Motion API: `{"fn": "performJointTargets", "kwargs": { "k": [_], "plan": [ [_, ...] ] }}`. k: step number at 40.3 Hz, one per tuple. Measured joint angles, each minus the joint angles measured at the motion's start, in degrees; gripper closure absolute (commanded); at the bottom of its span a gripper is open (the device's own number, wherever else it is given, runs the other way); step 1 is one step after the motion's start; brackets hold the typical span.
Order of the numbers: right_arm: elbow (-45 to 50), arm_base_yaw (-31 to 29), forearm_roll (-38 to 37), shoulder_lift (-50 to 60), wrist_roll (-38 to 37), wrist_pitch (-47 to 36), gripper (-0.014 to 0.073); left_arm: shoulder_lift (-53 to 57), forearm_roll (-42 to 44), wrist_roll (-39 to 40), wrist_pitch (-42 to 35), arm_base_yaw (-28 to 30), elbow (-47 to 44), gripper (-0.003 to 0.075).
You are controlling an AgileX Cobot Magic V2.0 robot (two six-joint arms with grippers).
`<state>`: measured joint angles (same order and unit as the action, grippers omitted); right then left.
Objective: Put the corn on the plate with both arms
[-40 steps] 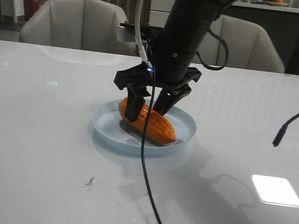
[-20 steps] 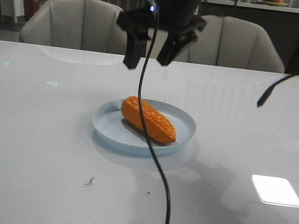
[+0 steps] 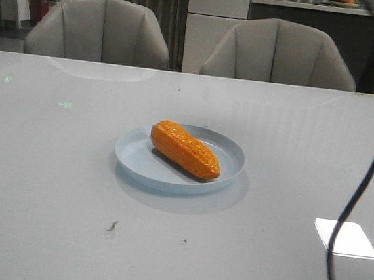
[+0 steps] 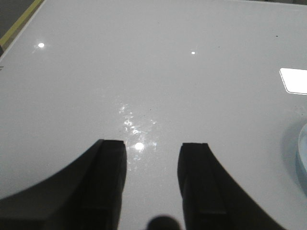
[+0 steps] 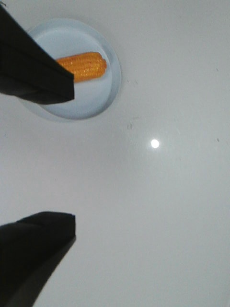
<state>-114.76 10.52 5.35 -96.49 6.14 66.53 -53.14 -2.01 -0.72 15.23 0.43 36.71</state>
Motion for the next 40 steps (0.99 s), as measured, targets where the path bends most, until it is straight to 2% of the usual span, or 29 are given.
{"fn": "performJointTargets", "kwargs": {
  "k": [7, 14, 22, 28, 33, 40],
  "plan": [
    [8.5, -6.9, 0.0, 10.7, 0.0, -2.9, 0.0015, 0.0, 0.0, 0.0, 0.0, 0.0, 0.0, 0.0376],
    [26.0, -11.4, 0.0, 23.3, 0.8, -9.6, 0.0015, 0.0, 0.0, 0.0, 0.0, 0.0, 0.0, 0.0376],
    [49.2, -12.2, 0.0, 38.1, 1.3, -20.6, 0.0015, 0.0, 0.0, 0.0, 0.0, 0.0, 0.0, 0.0376],
    [63.4, -12.2, 0.2, 49.1, 1.3, -23.6, 0.0015, 0.0, 0.0, 0.0, 0.0, 0.0, 0.0, 0.0376],
    [71.0, -12.2, 0.5, 56.2, 1.1, -23.6, 0.0015, 0.0, 0.0, 0.0, 0.0, 0.0, 0.0, 0.0376],
    [75.7, -12.2, 0.5, 62.1, 1.1, -22.6, 0.0015, 0.0, 0.0, 0.0, 0.0, 0.0, 0.0, 0.0376]
  ]
}}
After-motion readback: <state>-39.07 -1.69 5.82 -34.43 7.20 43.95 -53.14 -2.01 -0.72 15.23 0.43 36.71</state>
